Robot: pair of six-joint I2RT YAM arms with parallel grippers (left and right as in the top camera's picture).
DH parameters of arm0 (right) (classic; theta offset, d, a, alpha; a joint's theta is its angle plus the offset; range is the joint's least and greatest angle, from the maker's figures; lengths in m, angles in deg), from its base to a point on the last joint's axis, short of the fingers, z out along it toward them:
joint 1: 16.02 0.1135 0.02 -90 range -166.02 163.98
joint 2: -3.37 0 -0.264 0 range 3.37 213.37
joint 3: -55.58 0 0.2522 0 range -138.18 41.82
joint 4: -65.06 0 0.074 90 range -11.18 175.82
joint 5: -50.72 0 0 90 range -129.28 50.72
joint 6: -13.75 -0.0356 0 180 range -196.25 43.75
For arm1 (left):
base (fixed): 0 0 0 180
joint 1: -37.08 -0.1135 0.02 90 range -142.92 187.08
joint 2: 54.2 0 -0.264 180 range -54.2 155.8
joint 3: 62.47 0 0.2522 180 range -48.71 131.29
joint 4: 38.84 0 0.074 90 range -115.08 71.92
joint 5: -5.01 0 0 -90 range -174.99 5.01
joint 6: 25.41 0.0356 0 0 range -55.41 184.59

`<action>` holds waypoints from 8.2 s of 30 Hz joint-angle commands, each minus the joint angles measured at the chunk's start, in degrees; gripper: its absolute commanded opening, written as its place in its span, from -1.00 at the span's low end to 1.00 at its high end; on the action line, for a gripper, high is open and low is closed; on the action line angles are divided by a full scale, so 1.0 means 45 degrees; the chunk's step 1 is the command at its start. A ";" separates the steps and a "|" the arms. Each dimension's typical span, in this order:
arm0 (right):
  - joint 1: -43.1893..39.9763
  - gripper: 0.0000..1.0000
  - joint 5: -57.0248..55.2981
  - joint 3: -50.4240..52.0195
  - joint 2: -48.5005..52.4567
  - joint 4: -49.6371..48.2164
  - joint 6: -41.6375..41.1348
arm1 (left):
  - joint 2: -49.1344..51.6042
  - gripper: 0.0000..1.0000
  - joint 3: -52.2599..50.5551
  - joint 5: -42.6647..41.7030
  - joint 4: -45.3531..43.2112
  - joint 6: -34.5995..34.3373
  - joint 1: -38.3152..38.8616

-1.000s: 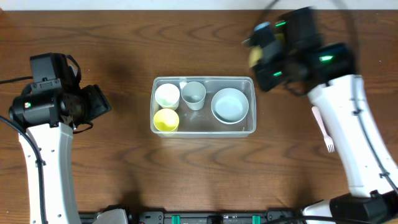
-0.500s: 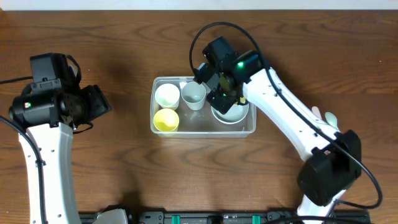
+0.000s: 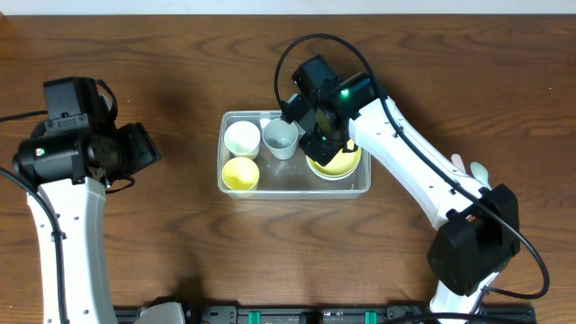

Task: Pack container
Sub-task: 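Carry the yellow bowl into the container and stack it on the grey bowl, then move the right gripper to the white fork and grasp its handle, then carry the white fork into the container's front edge and release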

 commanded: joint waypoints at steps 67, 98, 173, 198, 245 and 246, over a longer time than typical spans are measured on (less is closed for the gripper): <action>-1.1477 0.98 -0.0466 0.8038 -0.9724 -0.2424 -0.1030 | -0.0029 0.36 -0.0015 -0.0039 0.0117 -0.0024 -0.0097; -1.2638 0.77 -0.0835 0.8170 -0.1841 -0.2939 -0.0189 | -0.0029 0.36 -0.0015 -0.0039 0.0117 -0.0024 -0.0097; -1.2760 -0.78 -0.0413 0.9486 -0.1846 -0.4726 -0.0656 | -0.0029 0.37 -0.0015 -0.0039 0.0126 -0.0024 -0.0097; -0.8981 -0.77 0.1307 0.3973 -0.3929 -0.1836 0.1821 | -0.0029 0.37 -0.0015 -0.0039 0.0175 -0.0024 -0.0097; 0.0811 -0.24 0.0831 0.3842 -0.2040 -0.1807 0.6960 | -0.0029 0.37 -0.0015 -0.0039 0.0219 -0.0019 -0.0097; 0.0811 -0.18 0.0831 0.3842 -0.2040 -0.1807 0.6960 | -0.0029 0.36 -0.0015 -0.0039 0.0219 -0.0019 -0.0097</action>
